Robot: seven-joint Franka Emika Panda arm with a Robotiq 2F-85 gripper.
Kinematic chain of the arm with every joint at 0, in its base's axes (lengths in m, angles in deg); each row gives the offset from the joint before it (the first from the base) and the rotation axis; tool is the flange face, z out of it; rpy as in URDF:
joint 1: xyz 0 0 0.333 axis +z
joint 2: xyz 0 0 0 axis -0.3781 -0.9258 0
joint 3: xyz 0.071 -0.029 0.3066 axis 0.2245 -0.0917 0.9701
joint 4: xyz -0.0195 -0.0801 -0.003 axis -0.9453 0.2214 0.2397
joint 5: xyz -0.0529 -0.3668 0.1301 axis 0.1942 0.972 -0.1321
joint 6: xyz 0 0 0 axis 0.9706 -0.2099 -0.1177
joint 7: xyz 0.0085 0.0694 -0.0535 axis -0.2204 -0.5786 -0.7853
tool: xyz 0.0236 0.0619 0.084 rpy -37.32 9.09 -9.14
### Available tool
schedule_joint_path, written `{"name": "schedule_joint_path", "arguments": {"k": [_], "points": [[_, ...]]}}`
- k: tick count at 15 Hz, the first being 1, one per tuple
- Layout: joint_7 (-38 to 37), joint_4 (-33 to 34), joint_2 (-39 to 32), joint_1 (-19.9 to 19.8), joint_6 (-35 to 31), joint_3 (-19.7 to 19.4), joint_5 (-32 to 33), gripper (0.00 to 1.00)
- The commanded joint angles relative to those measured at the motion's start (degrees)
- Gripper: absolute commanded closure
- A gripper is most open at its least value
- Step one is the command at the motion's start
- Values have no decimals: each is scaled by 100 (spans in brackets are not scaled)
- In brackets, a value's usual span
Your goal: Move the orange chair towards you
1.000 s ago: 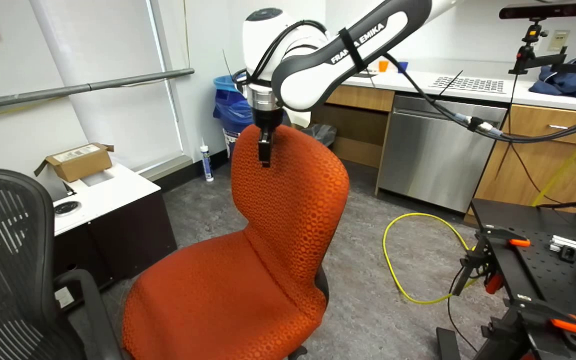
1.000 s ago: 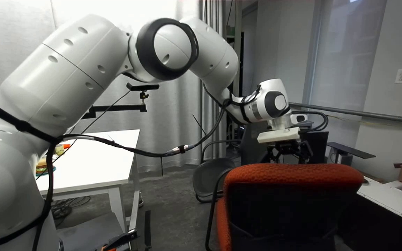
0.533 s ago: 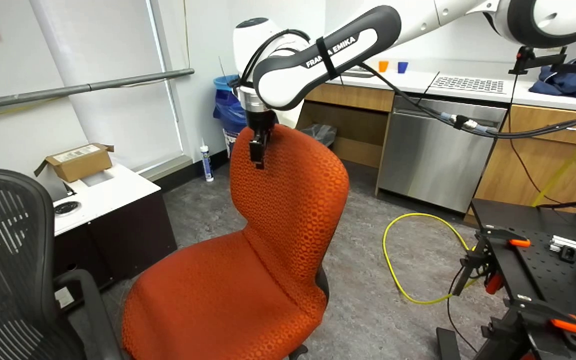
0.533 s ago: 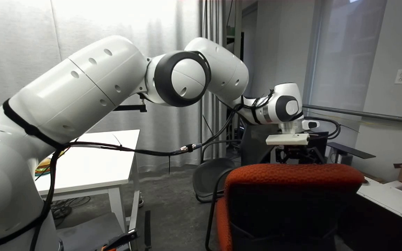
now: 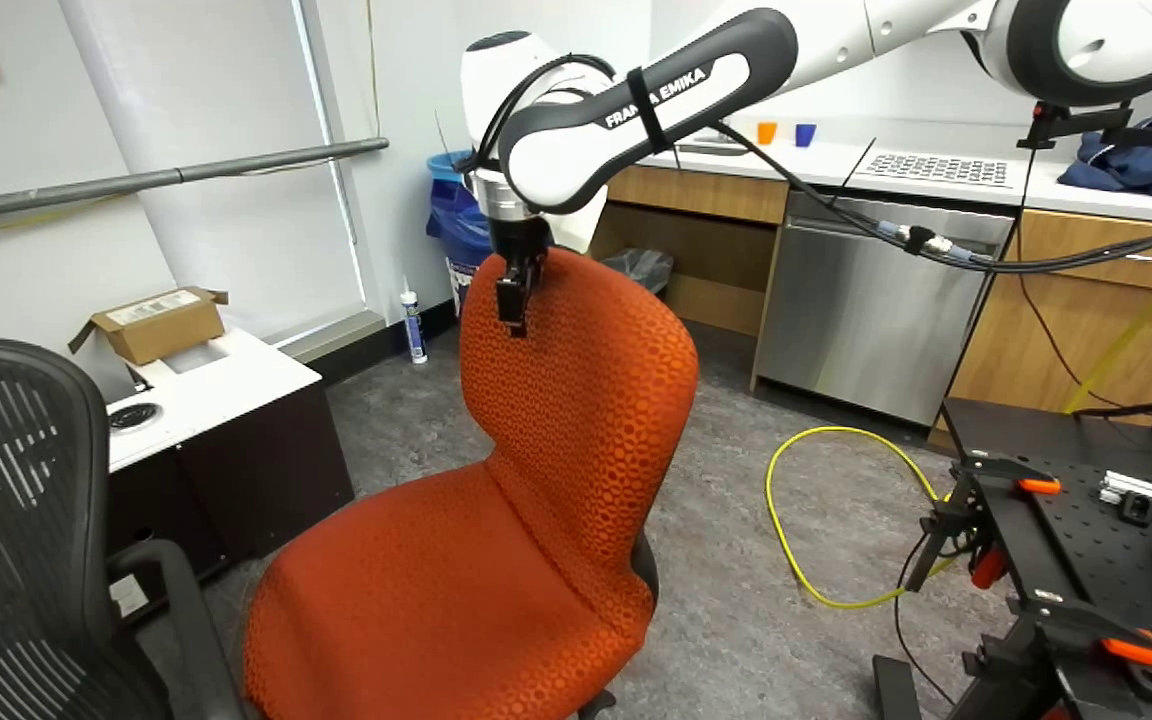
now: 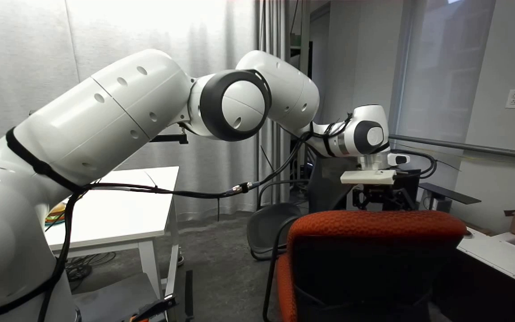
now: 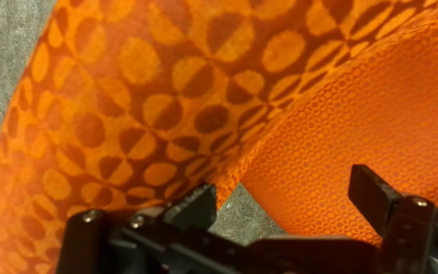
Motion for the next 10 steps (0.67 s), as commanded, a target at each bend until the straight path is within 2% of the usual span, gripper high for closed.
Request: {"name": "schedule_joint_path", "arguments": {"k": [1, 6, 10], "points": [[161, 322, -183, 68, 349, 16, -109, 0], [399, 533, -353, 219, 612, 103, -100, 0], [301, 521, -438, 102, 732, 113, -228, 0]]}}
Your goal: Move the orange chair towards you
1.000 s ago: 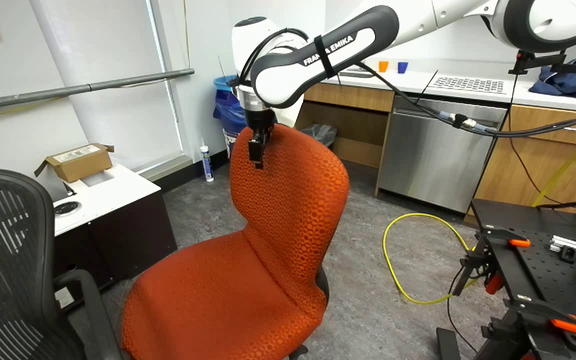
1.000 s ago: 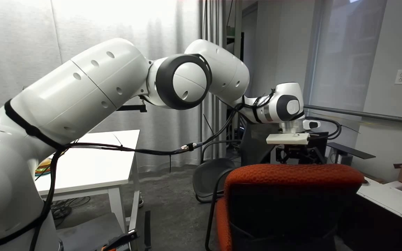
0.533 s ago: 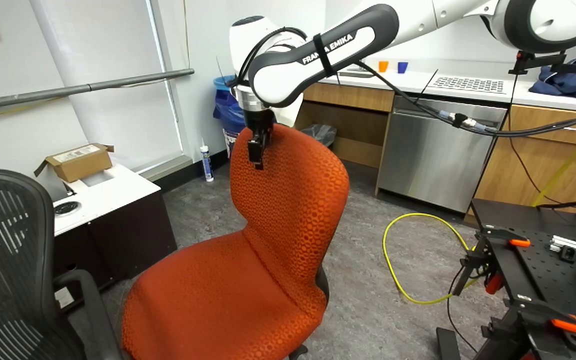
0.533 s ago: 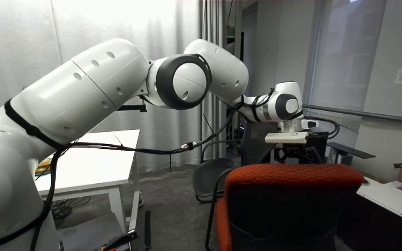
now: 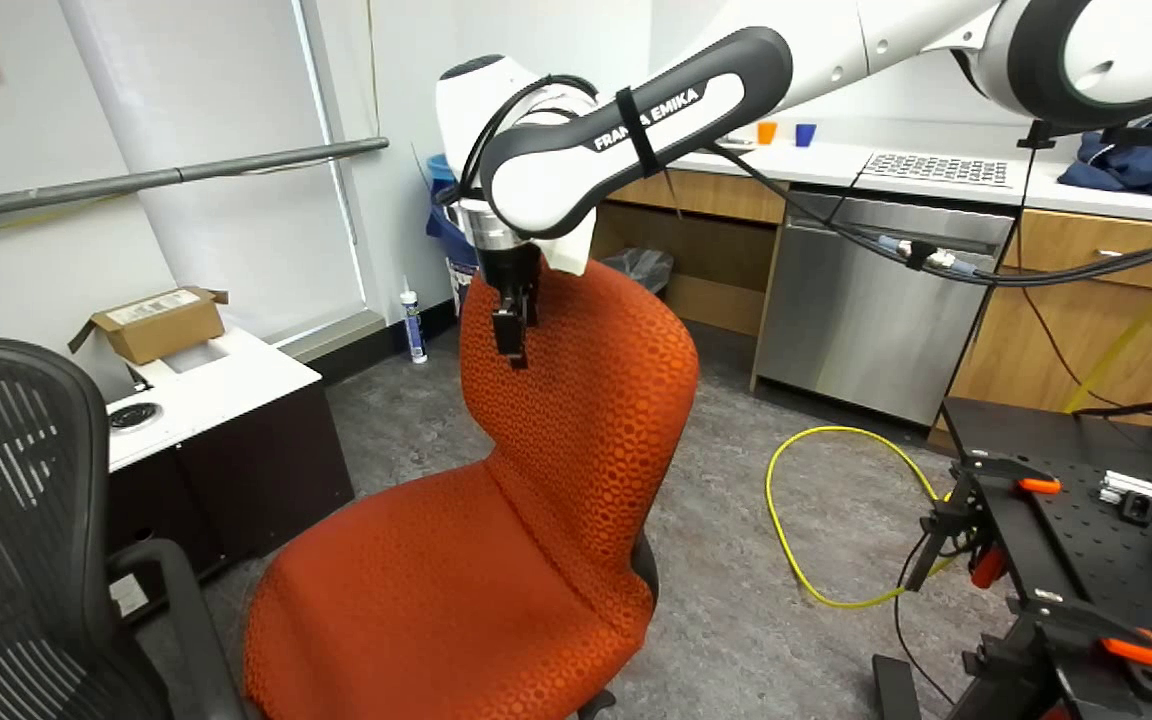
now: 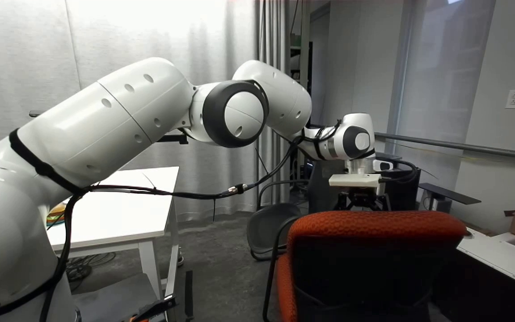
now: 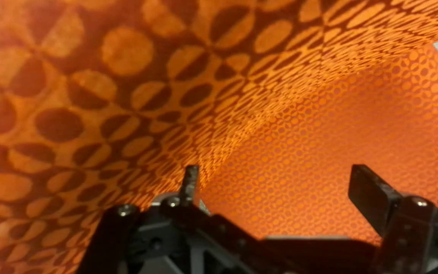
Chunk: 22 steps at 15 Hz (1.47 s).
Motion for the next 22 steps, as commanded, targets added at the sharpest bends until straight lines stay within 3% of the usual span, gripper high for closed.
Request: {"name": "schedule_joint_path", "arguments": {"k": [1, 2, 3, 5, 14, 22], "points": [[90, 313, -215, -202, 277, 35, -281, 0], [54, 248, -198, -246, 264, 23, -318, 1], [5, 188, -161, -277, 243, 15, -373, 25], [-64, 82, -87, -278, 197, -18, -442, 29], [-520, -337, 224, -387, 64, -44, -619, 99], [-1083, -2023, 1258, -319, -234, 7, -1079, 100]]}}
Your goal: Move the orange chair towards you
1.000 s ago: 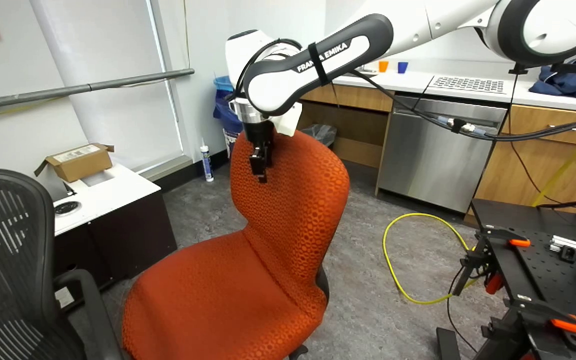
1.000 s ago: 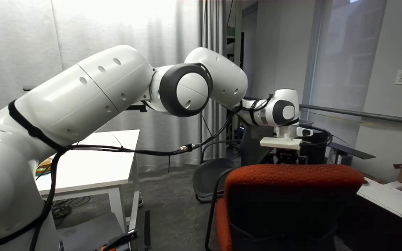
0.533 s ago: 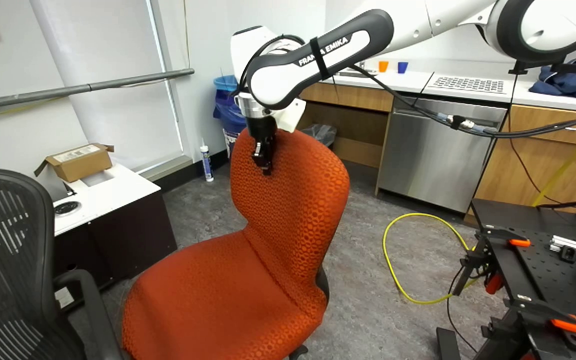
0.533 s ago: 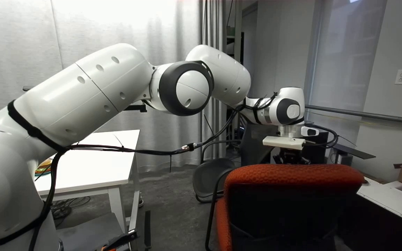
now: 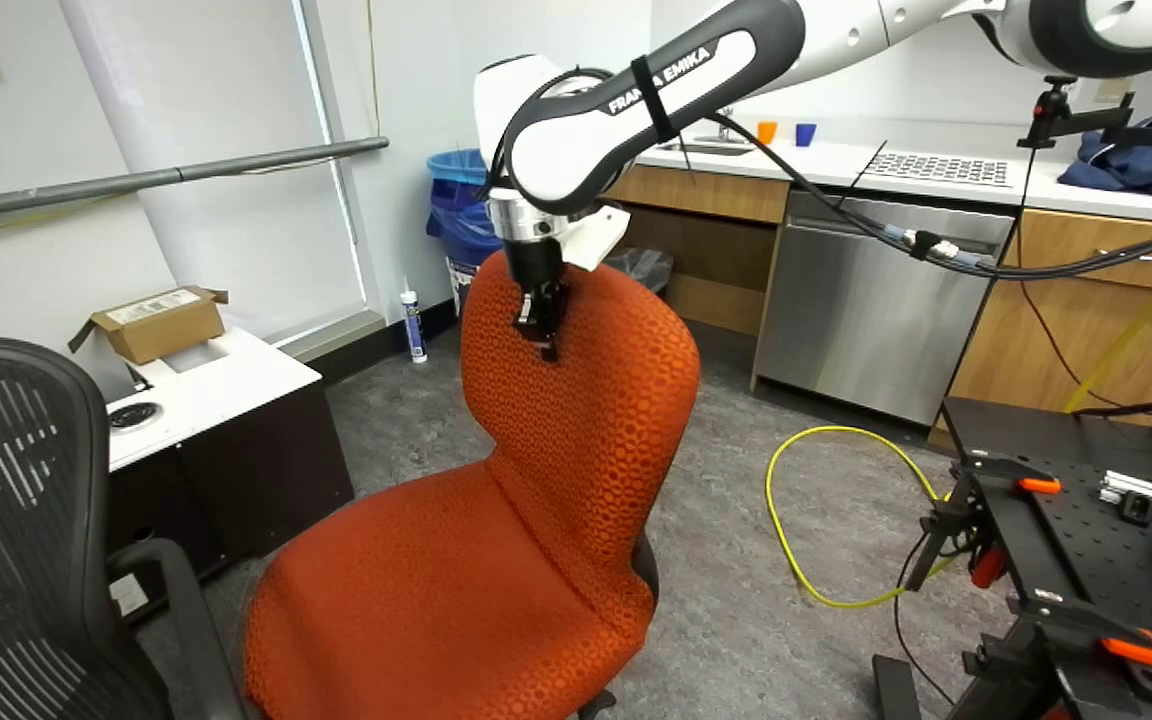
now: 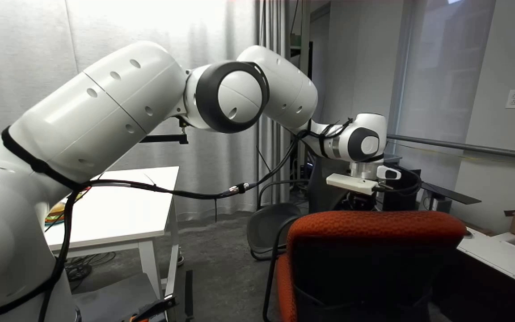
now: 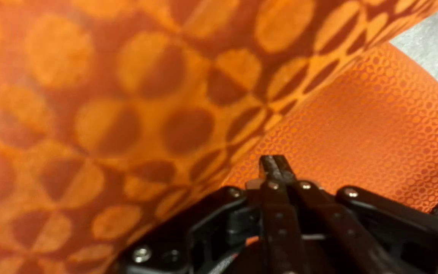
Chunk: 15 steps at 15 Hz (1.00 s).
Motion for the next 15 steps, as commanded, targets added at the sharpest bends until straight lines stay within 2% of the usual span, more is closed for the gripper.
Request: {"name": "schedule_joint_path", "arguments": {"k": [1, 10, 15], "points": [[-385, -1315, 866, -35, -245, -62, -253, 100], [-1247, -2928, 1938, 86, -1438, -258, -225, 100], [-2361, -3215, 2228, 437, -1131, -614, 23, 100]]}}
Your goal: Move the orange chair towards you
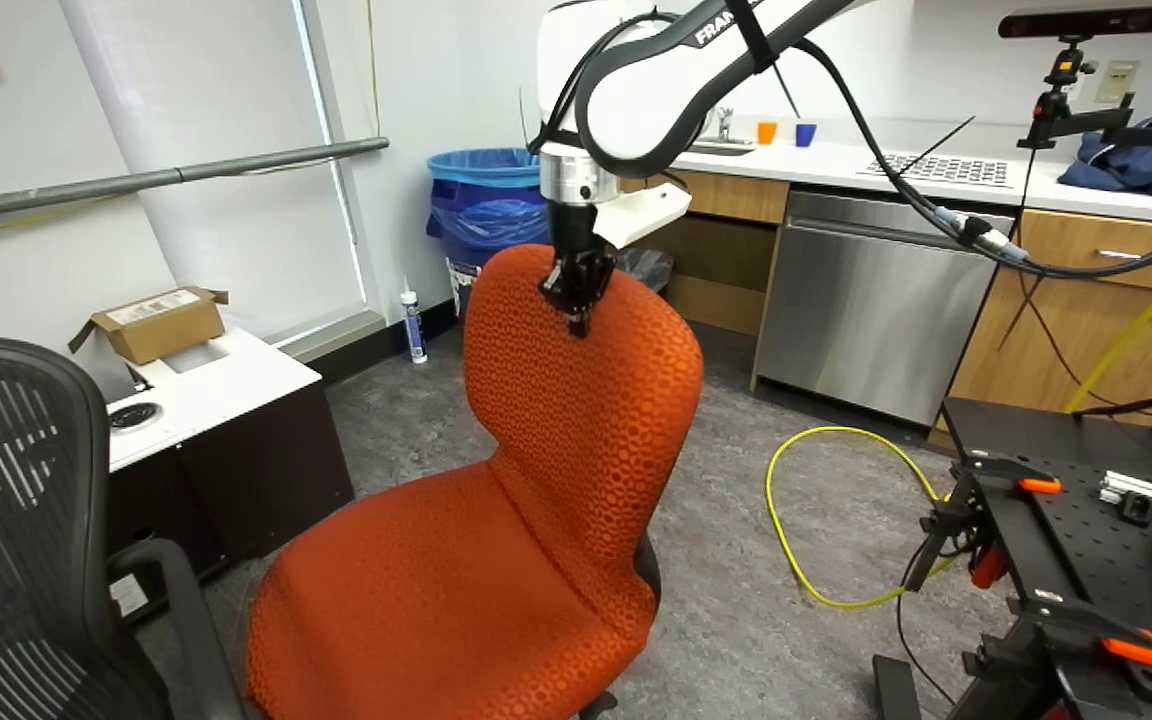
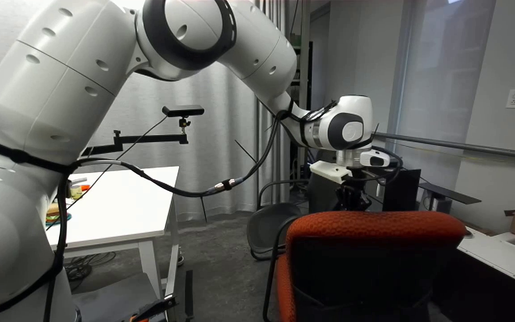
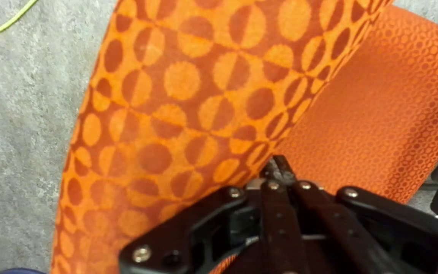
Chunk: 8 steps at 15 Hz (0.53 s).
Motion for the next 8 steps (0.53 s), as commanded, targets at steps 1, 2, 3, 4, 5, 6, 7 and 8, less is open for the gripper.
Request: {"name": "schedule_joint_path", "arguments": {"k": [1, 2, 3, 4, 5, 6, 7, 8], "points": [[-878, -698, 453, 326, 277, -458, 218, 100], [-1084, -737, 477, 401, 337, -534, 275, 100], [-1271, -757, 497, 463, 428, -592, 301, 100], [-1462, -786, 521, 525, 510, -649, 332, 100], [-1601, -800, 532, 565, 600, -686, 357, 100], [-1738, -812, 547, 605, 704, -723, 390, 100], [-1844, -814, 558, 625, 808, -744, 392, 100], [-1963, -806, 566, 640, 952, -757, 388, 100]]}}
